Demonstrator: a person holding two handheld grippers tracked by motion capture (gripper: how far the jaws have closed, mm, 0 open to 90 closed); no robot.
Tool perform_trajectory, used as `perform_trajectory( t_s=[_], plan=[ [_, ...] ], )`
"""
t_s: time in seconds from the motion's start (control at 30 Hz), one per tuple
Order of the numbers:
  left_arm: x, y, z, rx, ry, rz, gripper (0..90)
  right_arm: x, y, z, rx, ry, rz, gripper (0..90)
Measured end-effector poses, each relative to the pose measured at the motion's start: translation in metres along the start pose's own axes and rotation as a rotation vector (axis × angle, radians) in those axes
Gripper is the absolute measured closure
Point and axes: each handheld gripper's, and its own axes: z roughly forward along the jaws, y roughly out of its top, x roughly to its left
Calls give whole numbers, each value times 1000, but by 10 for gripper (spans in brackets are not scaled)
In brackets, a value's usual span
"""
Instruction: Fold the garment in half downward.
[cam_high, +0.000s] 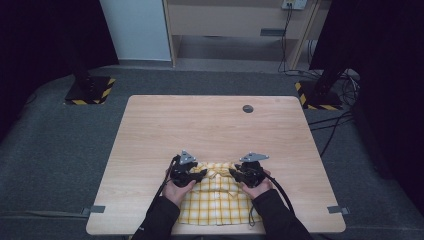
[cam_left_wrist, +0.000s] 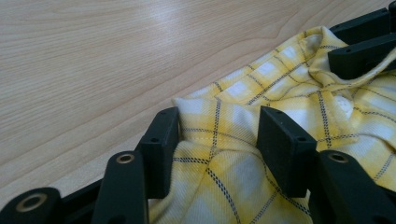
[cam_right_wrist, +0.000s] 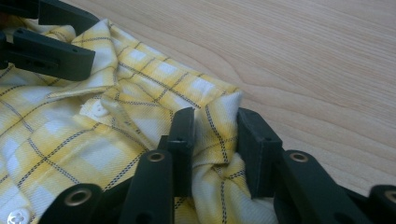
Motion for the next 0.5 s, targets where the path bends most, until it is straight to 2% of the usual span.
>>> perform_trajectory(
  t_s=[0.27, 0.5],
  plan=[
    [-2, 0, 0, 2, -28, -32, 629, 3, 0, 0, -5, -4, -1, 780],
    [-6, 0, -2, -10, -16, -52, 732, 3, 0, -1, -13, -2, 11, 810]
  ],
)
